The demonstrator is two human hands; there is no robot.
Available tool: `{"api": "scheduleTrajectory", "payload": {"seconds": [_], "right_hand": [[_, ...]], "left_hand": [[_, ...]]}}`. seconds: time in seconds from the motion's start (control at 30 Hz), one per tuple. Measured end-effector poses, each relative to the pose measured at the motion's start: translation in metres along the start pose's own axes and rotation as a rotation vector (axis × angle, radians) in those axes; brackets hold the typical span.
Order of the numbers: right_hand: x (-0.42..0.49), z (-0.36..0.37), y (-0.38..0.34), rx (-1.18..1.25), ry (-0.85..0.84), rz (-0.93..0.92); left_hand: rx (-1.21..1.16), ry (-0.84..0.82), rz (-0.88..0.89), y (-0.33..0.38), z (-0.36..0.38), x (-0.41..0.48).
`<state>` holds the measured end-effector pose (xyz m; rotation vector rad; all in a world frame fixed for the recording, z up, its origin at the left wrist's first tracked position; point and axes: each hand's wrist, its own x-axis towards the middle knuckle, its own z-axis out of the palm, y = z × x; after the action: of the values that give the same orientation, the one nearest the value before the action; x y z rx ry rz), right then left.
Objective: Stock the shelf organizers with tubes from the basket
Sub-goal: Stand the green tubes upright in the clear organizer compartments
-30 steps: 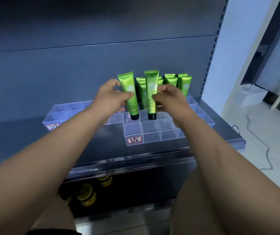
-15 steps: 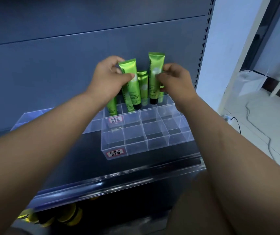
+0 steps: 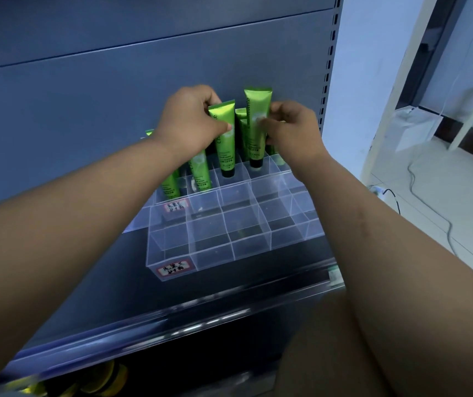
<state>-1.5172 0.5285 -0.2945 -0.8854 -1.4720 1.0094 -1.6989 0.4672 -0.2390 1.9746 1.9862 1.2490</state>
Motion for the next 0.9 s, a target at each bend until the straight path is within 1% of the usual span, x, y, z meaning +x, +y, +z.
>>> {"api": "scheduleTrajectory", "payload": {"seconds": [0.2, 0.33, 0.5, 0.63, 0.8, 0.9], "right_hand": [[0.004, -0.008, 0.02, -0.084, -0.004, 0.0], [0.006, -0.007, 0.027, -0.086, 0.01, 0.028], [0.002, 0.0, 0.032, -0.092, -0.022, 0.04], [0.003, 0.002, 0.038, -0.096, -0.023, 0.074], [0.002, 0.002, 0.045, -0.109, 0.034, 0.102], [0.002, 0.003, 0.047, -0.134, 0.032, 0.093]], "left_hand": [[0.115, -0.049, 0.009, -0.008, 0.009, 0.0], [0.167, -0.066, 0.004, -0.016, 0.013, -0.003], [0.208, -0.065, 0.019, -0.019, 0.016, -0.009], [0.207, -0.057, 0.01, -0.021, 0.018, -0.01], [0.175, -0.052, -0.046, -0.019, 0.017, -0.007], [0.189, -0.039, -0.05, -0.019, 0.018, -0.008]]}}
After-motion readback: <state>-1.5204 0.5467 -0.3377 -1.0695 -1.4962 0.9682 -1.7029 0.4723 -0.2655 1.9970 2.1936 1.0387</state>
